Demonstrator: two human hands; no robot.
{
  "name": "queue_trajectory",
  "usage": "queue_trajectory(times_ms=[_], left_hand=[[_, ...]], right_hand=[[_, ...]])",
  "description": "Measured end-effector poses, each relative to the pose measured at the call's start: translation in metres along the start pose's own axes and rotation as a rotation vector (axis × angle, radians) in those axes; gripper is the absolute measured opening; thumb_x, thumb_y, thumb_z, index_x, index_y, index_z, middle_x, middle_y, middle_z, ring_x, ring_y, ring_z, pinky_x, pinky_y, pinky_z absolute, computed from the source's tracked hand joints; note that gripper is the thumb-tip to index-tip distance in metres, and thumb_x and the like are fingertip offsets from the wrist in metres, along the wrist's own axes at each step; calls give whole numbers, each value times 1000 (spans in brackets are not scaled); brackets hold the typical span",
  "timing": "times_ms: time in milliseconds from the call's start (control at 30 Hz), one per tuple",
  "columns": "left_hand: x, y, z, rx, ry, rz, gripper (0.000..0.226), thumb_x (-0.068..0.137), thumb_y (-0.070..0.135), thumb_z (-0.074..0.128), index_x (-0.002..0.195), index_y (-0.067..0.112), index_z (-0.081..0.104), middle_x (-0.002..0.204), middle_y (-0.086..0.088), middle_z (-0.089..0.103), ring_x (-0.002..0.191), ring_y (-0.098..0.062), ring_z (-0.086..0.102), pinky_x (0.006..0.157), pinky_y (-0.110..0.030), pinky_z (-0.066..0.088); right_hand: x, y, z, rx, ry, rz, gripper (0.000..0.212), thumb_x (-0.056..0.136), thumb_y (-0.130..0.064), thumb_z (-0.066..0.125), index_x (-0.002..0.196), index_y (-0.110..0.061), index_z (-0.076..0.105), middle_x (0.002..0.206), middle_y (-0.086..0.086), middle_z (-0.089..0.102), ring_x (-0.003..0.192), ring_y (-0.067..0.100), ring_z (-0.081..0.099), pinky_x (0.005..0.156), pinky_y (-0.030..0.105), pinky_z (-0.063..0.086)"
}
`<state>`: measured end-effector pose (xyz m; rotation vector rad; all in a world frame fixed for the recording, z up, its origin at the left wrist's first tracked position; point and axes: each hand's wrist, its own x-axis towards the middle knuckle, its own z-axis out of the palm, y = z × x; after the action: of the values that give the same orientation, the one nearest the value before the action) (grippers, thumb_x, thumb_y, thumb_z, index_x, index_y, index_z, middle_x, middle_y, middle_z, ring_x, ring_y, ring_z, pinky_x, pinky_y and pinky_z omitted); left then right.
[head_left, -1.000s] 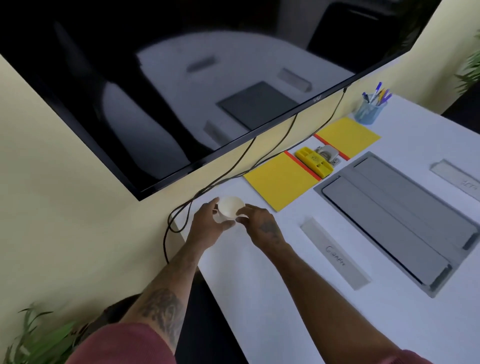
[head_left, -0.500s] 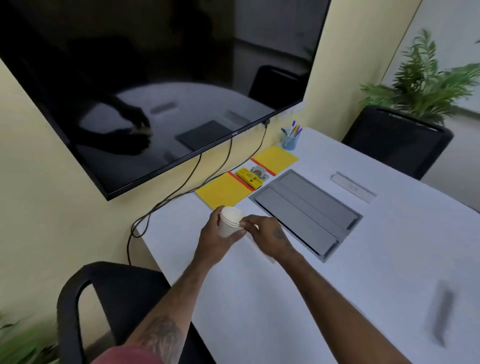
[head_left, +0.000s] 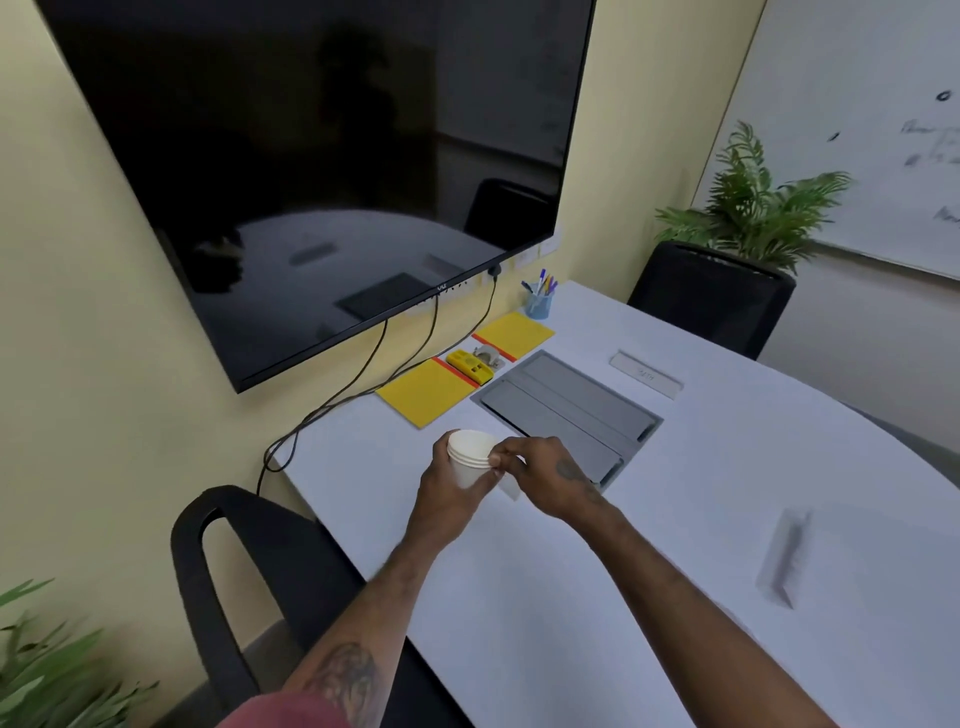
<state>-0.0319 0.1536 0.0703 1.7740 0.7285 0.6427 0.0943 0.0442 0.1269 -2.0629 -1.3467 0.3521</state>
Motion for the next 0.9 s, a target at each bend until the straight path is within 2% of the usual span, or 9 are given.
queue_trajectory(times_ms=[167, 367, 467, 633, 767, 900], left_hand=[[-26, 0, 6, 21, -40, -24, 78, 76, 48, 79, 139, 30, 36, 127, 6, 57, 112, -16, 57, 90, -33, 56], [-40, -8, 20, 72, -104, -12, 71, 76, 48, 79, 129, 40, 32, 123, 10, 52, 108, -14, 54, 77, -19, 49], [-37, -15, 31, 69, -120, -25, 72, 76, 48, 80, 130, 40, 33, 124, 11, 53, 109, -14, 55, 80, -21, 52], [-25, -29, 47, 66, -78, -91, 74, 74, 36, 84, 129, 36, 34, 125, 9, 53, 112, -13, 53, 88, -23, 48], [-16, -40, 58, 77, -24, -127, 78, 73, 30, 86, 132, 31, 35, 126, 7, 54, 112, -15, 53, 86, -20, 45], [-11, -54, 70, 68, -1, -154, 80, 72, 30, 87, 132, 35, 35, 129, 6, 54, 114, -17, 54, 93, -29, 49]], right_hand=[[-31, -3, 1, 21, 73, 62, 22, 99, -28, 55, 103, -15, 73, 103, 4, 74, 90, 21, 65, 80, 36, 52], [-45, 10, -10, 72, 157, 143, 22, 97, -34, 57, 101, -15, 68, 106, 3, 69, 91, 17, 60, 72, 25, 44], [-43, 27, -17, 107, 211, 150, 27, 92, -38, 64, 98, -12, 67, 102, 3, 67, 90, 15, 60, 75, 28, 50], [-28, 78, -18, 89, 348, 166, 26, 88, -30, 71, 98, -7, 68, 100, 8, 67, 88, 18, 60, 76, 35, 54], [-21, 131, 9, -14, 255, 224, 26, 86, -28, 75, 98, -6, 66, 117, 12, 62, 104, 26, 59, 83, 30, 49], [-15, 177, 40, -41, 131, 361, 27, 87, -26, 73, 100, -3, 65, 134, 10, 53, 111, 31, 61, 88, 32, 49]])
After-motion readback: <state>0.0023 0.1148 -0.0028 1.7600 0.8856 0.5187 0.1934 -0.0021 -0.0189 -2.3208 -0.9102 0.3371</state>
